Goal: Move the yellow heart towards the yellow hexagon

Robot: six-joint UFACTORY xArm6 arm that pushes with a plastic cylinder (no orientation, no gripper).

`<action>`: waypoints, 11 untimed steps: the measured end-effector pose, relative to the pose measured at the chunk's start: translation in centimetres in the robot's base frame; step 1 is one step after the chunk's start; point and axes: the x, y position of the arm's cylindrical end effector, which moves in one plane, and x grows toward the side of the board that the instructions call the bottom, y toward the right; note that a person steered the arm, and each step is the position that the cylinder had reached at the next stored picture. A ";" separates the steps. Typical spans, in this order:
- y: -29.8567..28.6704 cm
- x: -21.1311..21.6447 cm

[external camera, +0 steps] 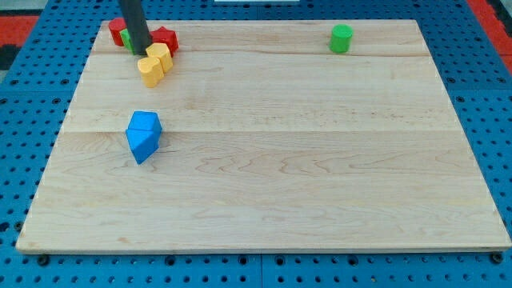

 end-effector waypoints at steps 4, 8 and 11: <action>9.1 13.2; -0.4 5.2; 9.1 10.6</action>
